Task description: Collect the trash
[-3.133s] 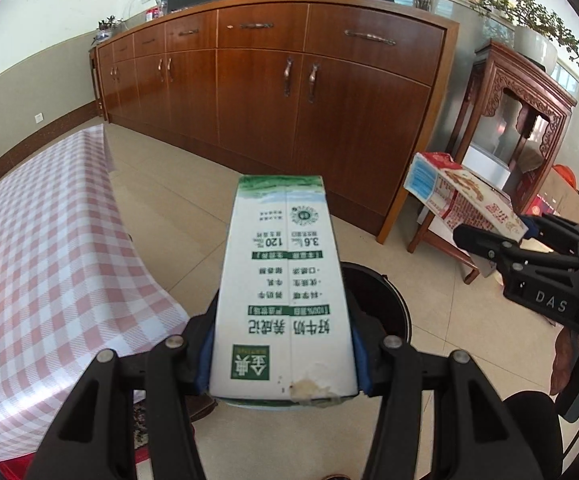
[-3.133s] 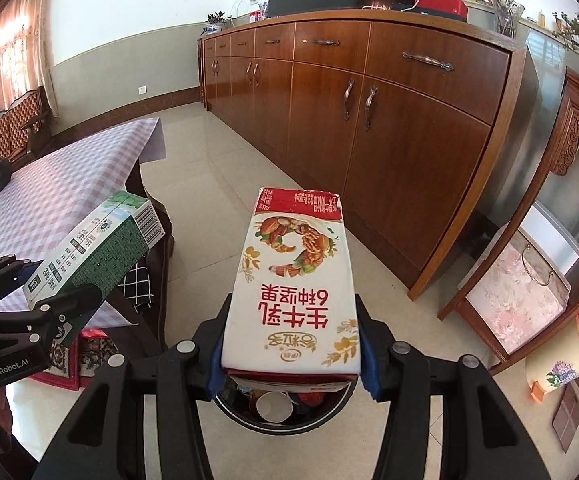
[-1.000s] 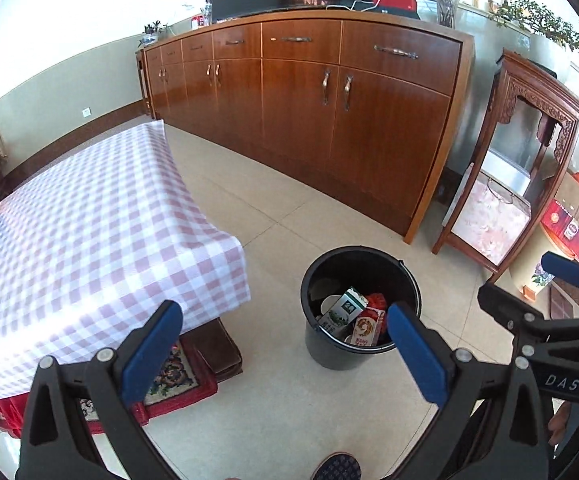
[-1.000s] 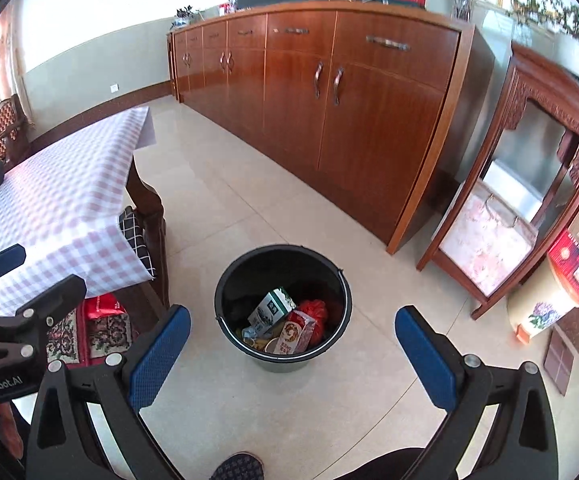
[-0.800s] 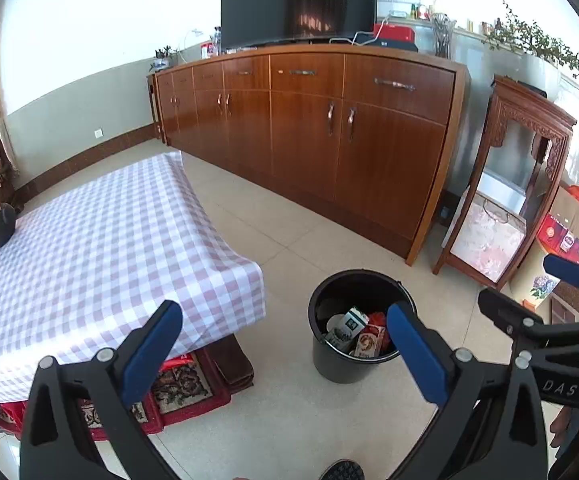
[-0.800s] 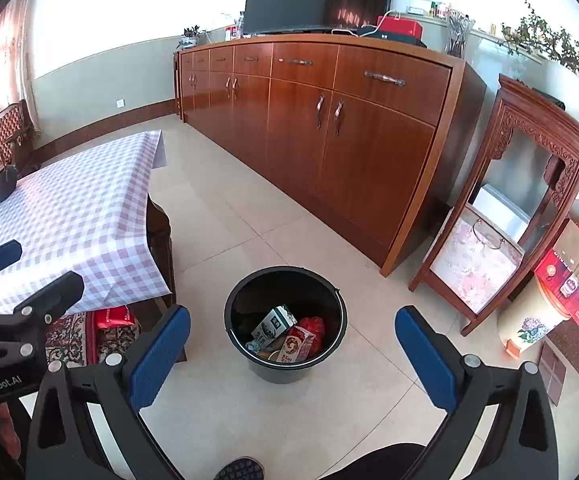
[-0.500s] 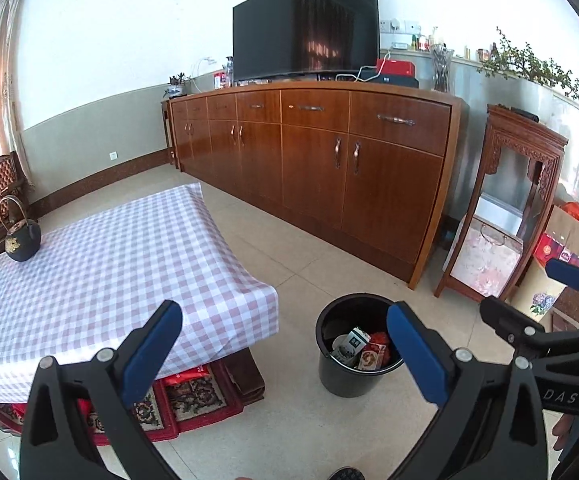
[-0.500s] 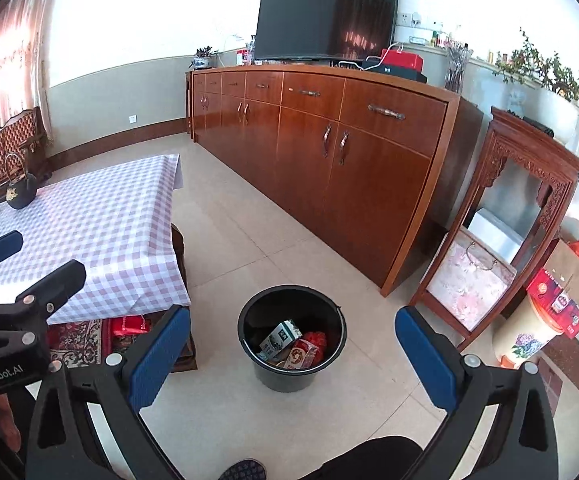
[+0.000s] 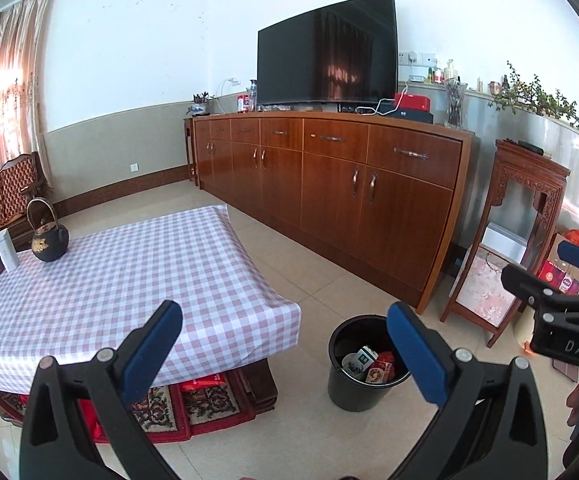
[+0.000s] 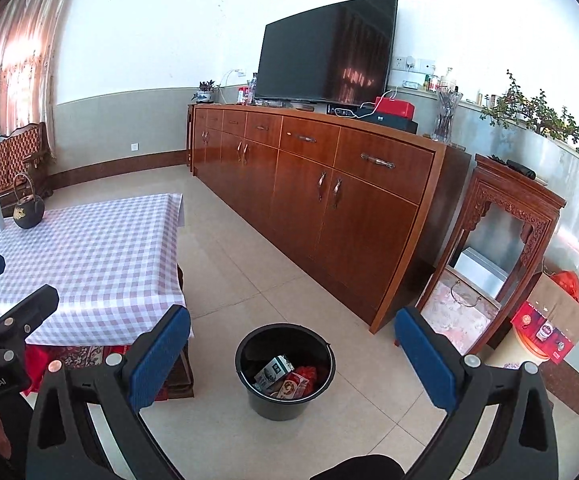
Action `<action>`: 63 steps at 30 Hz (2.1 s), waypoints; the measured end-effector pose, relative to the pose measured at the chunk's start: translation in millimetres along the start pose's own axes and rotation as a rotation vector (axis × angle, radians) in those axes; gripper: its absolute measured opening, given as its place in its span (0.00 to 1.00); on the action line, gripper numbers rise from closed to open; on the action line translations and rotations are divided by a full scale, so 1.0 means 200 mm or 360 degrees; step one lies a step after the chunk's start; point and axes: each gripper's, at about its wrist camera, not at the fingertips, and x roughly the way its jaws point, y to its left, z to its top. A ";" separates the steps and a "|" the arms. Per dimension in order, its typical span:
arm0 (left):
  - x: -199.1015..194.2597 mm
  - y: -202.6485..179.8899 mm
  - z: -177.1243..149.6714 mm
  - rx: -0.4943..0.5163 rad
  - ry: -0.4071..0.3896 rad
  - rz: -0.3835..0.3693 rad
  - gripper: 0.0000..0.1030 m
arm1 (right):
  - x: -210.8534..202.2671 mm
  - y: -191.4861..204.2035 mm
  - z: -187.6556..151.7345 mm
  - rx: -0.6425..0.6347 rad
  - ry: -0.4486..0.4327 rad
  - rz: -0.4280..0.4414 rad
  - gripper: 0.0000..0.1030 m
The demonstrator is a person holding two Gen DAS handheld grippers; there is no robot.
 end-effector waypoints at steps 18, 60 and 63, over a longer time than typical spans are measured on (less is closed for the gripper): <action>0.01 -0.02 -0.02 0.0027 0.0024 -0.0035 1.00 | 0.04 -0.01 -0.05 0.0033 0.0048 -0.0005 1.00; 0.02 -0.02 -0.01 0.0053 0.0045 -0.0075 1.00 | 0.05 -0.02 -0.06 0.0055 0.0049 -0.0008 1.00; 0.02 -0.02 -0.01 0.0050 0.0042 -0.0076 1.00 | 0.05 -0.03 -0.06 0.0061 0.0049 -0.0008 1.00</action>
